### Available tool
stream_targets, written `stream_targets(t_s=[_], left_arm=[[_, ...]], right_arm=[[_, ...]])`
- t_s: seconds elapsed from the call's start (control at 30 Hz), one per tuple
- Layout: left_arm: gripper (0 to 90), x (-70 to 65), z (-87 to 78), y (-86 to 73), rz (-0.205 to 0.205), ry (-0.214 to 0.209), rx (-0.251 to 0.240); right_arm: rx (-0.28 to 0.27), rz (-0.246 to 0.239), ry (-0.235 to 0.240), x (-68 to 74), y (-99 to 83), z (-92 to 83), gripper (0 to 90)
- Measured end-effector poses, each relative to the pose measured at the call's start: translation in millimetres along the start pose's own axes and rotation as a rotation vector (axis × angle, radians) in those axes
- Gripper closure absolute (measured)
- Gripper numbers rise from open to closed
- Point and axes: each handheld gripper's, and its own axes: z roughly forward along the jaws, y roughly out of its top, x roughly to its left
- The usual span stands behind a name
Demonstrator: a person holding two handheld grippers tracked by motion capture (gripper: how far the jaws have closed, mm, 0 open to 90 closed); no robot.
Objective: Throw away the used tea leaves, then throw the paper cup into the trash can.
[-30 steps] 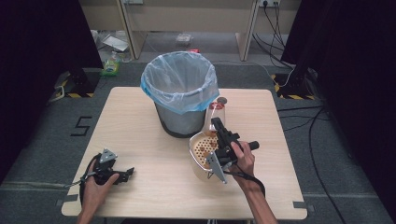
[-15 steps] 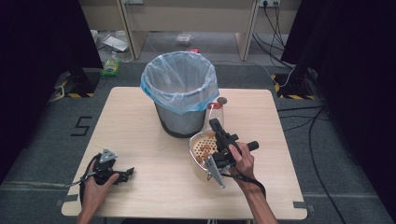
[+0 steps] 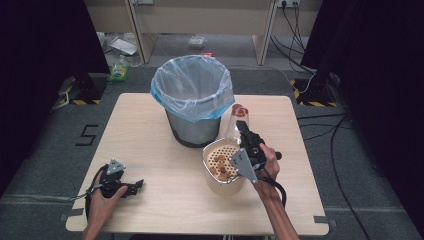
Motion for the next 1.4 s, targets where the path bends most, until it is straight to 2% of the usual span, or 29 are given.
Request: stream_targets(t_s=[0.1,0.17,0.27,0.33,0.4,0.43,0.53,0.67,0.7,0.73,0.87,0.93,1.0,1.1,1.27,1.4], left_arm=[[0.0,0.0,0.0,0.0,0.0,0.0,0.0],[0.0,0.0,0.0,0.0,0.0,0.0,0.0],[0.0,-0.1,0.0,0.0,0.0,0.0,-0.001],[0.0,0.0,0.0,0.0,0.0,0.0,0.0],[0.0,0.2,0.0,0.1,-0.001,-0.001,0.001],[0.0,0.2,0.0,0.1,-0.001,-0.001,0.001],[0.0,0.2,0.0,0.1,-0.002,-0.001,0.001],[0.0,0.2,0.0,0.1,-0.002,-0.001,0.001],[0.0,0.2,0.1,0.0,-0.002,-0.002,0.0],[0.0,0.2,0.0,0.1,-0.002,-0.001,0.001],[0.0,0.2,0.0,0.1,-0.002,-0.002,0.001],[0.0,0.2,0.1,0.1,-0.002,-0.001,0.001],[0.0,0.2,0.1,0.1,-0.001,-0.001,0.001],[0.0,0.2,0.1,0.1,-0.001,-0.002,0.0],[0.0,0.2,0.1,0.1,-0.001,-0.001,0.001],[0.0,0.0,0.2,0.0,-0.004,-0.002,0.0]], right_arm=[[0.042,0.122,0.038,-9.4,-9.3,3.5,90.0],[0.052,0.187,0.04,-16.8,-16.7,5.1,90.0],[0.102,0.325,0.077,-28.0,-30.0,10.1,90.0],[0.152,0.404,0.13,-33.5,-39.6,14.5,90.0],[0.18,0.439,0.134,-37.0,-47.3,16.1,90.0],[0.197,0.459,0.153,-39.1,-51.2,17.7,90.0],[0.233,0.564,0.182,-44.3,-63.0,21.2,90.0],[0.274,0.673,0.22,-50.3,-74.7,28.5,90.0],[0.287,0.687,0.231,-52.4,-76.2,30.8,90.0],[0.302,0.721,0.257,-55.2,-78.2,34.4,90.0],[0.334,0.777,0.303,-65.9,-81.7,46.3,89.9],[0.357,0.763,0.313,-71.9,-80.3,52.3,90.0],[0.353,0.783,0.344,-78.1,-77.7,57.5,89.9],[0.365,0.789,0.361,-87.2,-72.0,65.0,89.9],[0.364,0.834,0.361,-106.6,-66.6,75.4,89.9],[0.367,0.831,0.356,-121.3,-61.7,82.1,89.8]])
